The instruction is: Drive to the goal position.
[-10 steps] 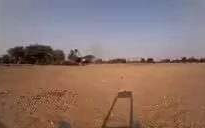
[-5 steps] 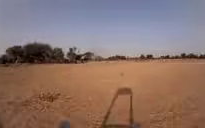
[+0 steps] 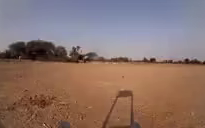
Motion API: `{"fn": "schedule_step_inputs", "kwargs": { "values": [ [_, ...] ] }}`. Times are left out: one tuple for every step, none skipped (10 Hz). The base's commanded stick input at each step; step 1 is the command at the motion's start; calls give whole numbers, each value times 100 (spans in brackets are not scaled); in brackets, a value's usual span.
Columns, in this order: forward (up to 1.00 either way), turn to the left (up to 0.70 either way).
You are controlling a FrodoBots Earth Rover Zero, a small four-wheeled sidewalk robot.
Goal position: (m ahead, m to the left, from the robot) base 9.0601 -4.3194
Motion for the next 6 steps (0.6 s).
{"fn": "schedule_step_inputs", "kwargs": {
  "values": [
    [70, 0],
    [70, 0],
    [70, 0],
    [70, 0],
    [70, 0],
    [70, 0]
  ]
}}
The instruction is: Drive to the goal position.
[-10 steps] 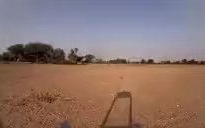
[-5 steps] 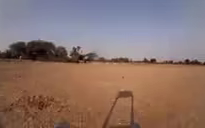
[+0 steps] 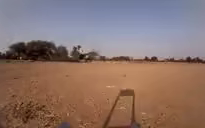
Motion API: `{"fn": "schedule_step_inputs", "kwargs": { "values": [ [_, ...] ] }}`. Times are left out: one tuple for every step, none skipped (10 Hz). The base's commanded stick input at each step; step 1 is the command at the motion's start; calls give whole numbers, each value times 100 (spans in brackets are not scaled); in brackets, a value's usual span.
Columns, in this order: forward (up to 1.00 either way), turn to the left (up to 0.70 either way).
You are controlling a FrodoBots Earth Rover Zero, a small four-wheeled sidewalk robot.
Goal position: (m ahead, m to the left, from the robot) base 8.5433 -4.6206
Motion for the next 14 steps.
{"fn": "schedule_step_inputs", "kwargs": {
  "values": [
    [70, 0],
    [70, 0],
    [70, 0],
    [70, 0],
    [70, 0],
    [70, 0],
    [70, 0],
    [70, 0],
    [70, 0],
    [70, -6],
    [70, -31],
    [70, -35],
    [70, -9],
    [70, 0]
  ]
}}
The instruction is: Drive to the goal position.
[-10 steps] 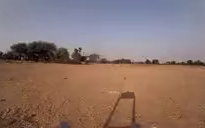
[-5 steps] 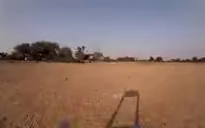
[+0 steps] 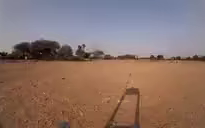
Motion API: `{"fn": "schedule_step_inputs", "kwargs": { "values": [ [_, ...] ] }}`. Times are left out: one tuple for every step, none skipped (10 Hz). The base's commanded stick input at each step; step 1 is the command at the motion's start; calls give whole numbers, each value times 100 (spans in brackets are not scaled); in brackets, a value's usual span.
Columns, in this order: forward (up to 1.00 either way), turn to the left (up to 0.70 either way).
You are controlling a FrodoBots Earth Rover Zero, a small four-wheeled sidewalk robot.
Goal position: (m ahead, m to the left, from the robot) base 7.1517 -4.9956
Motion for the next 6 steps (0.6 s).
{"fn": "schedule_step_inputs", "kwargs": {
  "values": [
    [70, 0],
    [70, 0],
    [70, 0],
    [70, 0],
    [70, 0],
    [70, 0]
  ]
}}
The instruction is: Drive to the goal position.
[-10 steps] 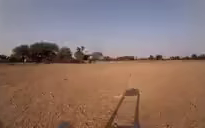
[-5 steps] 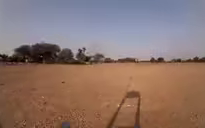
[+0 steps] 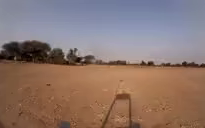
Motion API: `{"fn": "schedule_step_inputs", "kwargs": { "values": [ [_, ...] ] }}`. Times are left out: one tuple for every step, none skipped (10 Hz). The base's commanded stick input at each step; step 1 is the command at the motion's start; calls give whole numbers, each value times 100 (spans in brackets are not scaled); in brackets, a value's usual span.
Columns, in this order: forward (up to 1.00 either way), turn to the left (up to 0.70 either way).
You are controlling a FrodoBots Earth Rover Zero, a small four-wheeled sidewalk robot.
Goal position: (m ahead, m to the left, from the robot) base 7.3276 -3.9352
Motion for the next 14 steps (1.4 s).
{"fn": "schedule_step_inputs", "kwargs": {
  "values": [
    [70, 0],
    [70, 0],
    [70, 0],
    [70, 0],
    [70, 0],
    [70, 0],
    [70, 0],
    [70, 0],
    [70, 0],
    [70, 0],
    [70, 0],
    [70, 0],
    [70, 0],
    [70, 0]
  ]
}}
